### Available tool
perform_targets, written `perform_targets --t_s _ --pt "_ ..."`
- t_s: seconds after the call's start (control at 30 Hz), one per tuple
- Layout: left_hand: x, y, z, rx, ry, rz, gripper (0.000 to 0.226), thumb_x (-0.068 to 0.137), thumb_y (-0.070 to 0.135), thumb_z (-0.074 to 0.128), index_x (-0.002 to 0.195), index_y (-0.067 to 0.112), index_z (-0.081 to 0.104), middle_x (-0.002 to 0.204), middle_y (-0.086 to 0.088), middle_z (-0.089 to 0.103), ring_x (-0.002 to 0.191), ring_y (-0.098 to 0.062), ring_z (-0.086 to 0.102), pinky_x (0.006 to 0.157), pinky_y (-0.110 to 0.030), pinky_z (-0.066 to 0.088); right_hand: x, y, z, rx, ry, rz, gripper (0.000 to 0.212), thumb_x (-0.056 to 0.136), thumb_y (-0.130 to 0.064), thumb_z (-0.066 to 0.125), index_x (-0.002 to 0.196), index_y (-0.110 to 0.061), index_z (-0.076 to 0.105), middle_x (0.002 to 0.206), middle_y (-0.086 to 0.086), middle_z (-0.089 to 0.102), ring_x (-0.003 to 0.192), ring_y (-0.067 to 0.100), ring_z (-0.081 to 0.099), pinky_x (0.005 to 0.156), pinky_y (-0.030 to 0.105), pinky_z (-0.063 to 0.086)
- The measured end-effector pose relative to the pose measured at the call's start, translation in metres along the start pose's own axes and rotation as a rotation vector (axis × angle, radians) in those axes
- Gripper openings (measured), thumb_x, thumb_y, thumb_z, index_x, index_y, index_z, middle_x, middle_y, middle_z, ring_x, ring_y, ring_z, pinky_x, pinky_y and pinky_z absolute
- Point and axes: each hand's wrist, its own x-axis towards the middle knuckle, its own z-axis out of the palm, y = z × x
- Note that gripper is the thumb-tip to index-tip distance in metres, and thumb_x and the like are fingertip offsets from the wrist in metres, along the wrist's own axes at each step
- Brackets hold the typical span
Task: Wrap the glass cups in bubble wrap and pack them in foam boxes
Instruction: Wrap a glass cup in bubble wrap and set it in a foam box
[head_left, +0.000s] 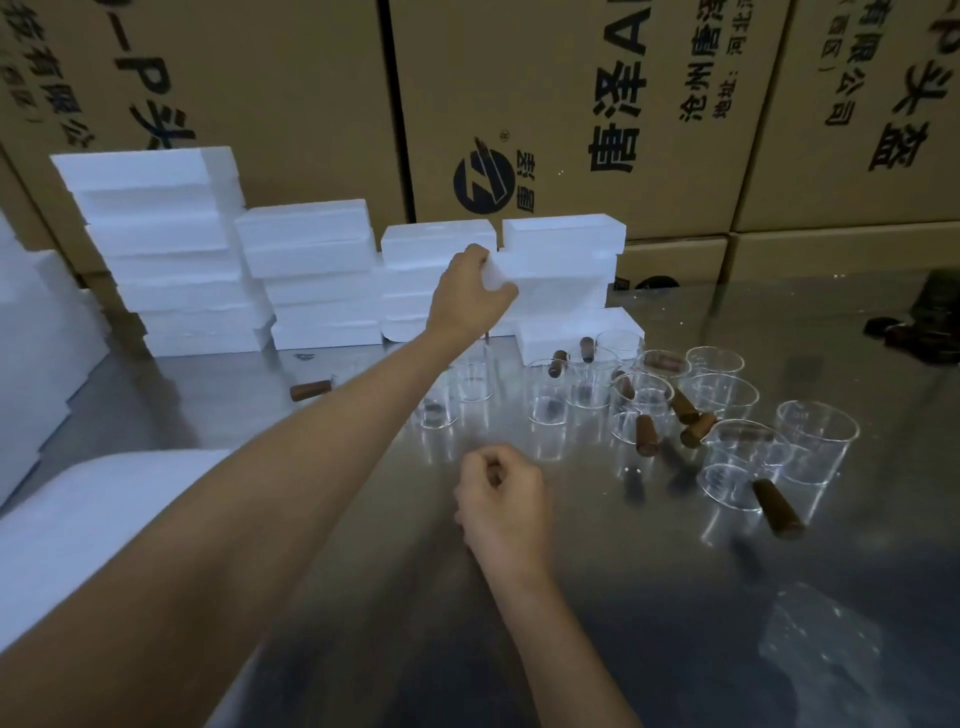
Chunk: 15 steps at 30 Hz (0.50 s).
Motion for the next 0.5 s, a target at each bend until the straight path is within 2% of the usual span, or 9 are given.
perform_targets --t_s 0.07,0.13,0.17,0.23,0.27,0.33,0.4,0.5 --pt "-0.011 0.005 -0.028 -0.088 0.045 -0.085 0.038 0.087 0.032 0.070 0.116 0.010 0.058 0.109 -0.005 0.062 0.098 -0.022 0.057 0.081 -0.032 0.046 0.002 0.002 0.002 0.020 0.004 0.007 0.018 0.079 -0.034 0.044 0.076 -0.031 0.062 0.066 0.003 0.066 0.068 0.033 0.066 0.063 0.052 0.057" --pt "-0.024 0.007 -0.063 -0.118 0.078 -0.189 0.043 0.087 0.043 0.069 0.118 0.014 0.063 0.108 -0.001 0.064 0.097 -0.019 0.059 0.084 -0.032 0.051 0.006 0.003 0.000 0.052 0.010 0.031 0.018 0.079 -0.034 0.044 0.075 -0.032 0.062 0.066 0.003 0.065 0.065 0.035 0.066 0.060 0.054 0.058" --pt "-0.033 0.006 -0.081 -0.157 0.087 -0.235 0.044 0.087 0.047 0.068 0.115 0.014 0.066 0.108 -0.001 0.065 0.095 -0.019 0.060 0.080 -0.031 0.051 0.008 0.003 -0.001 0.077 0.019 0.050 0.018 0.080 -0.031 0.046 0.074 -0.029 0.062 0.066 0.003 0.064 0.060 0.034 0.064 0.056 0.052 0.057" --pt "-0.057 0.001 -0.116 -0.246 0.077 -0.323 0.038 0.087 0.053 0.065 0.094 0.015 0.067 0.094 -0.001 0.066 0.082 -0.020 0.060 0.067 -0.029 0.049 0.011 0.003 -0.003 0.133 0.058 0.074 0.019 0.087 -0.022 0.049 0.072 -0.022 0.060 0.067 0.004 0.062 0.048 0.024 0.059 0.046 0.043 0.054" --pt "-0.071 -0.002 -0.130 -0.259 0.059 -0.390 0.039 0.085 0.054 0.063 0.088 0.016 0.067 0.088 -0.002 0.066 0.077 -0.022 0.061 0.066 -0.030 0.051 0.013 0.003 -0.006 0.164 0.088 0.084 0.020 0.090 -0.019 0.049 0.073 -0.021 0.059 0.065 0.004 0.062 0.043 0.020 0.057 0.044 0.037 0.050" --pt "-0.101 -0.012 -0.151 -0.261 0.022 -0.527 0.036 0.084 0.053 0.065 0.088 0.017 0.068 0.082 -0.005 0.066 0.071 -0.025 0.062 0.065 -0.033 0.054 0.016 0.000 -0.016 0.207 0.165 0.101 0.021 0.094 -0.018 0.047 0.077 -0.020 0.058 0.060 0.005 0.060 0.038 0.016 0.054 0.039 0.027 0.044" --pt "-0.130 -0.025 -0.163 -0.260 -0.018 -0.599 0.030 0.087 0.045 0.067 0.090 0.015 0.070 0.074 -0.006 0.064 0.061 -0.025 0.061 0.055 -0.032 0.055 0.018 -0.004 -0.027 0.246 0.241 0.108 0.023 0.098 -0.016 0.043 0.081 -0.017 0.058 0.065 0.005 0.062 0.042 0.014 0.056 0.036 0.021 0.041" --pt "-0.164 -0.042 -0.166 -0.173 -0.159 -0.617 0.015 0.094 0.034 0.063 0.090 0.020 0.066 0.062 -0.003 0.065 0.042 -0.017 0.059 0.039 -0.025 0.048 0.019 -0.006 -0.039 0.301 0.301 0.132 0.028 0.098 -0.012 0.041 0.078 -0.019 0.060 0.074 0.008 0.063 0.055 0.018 0.052 0.047 0.027 0.043"
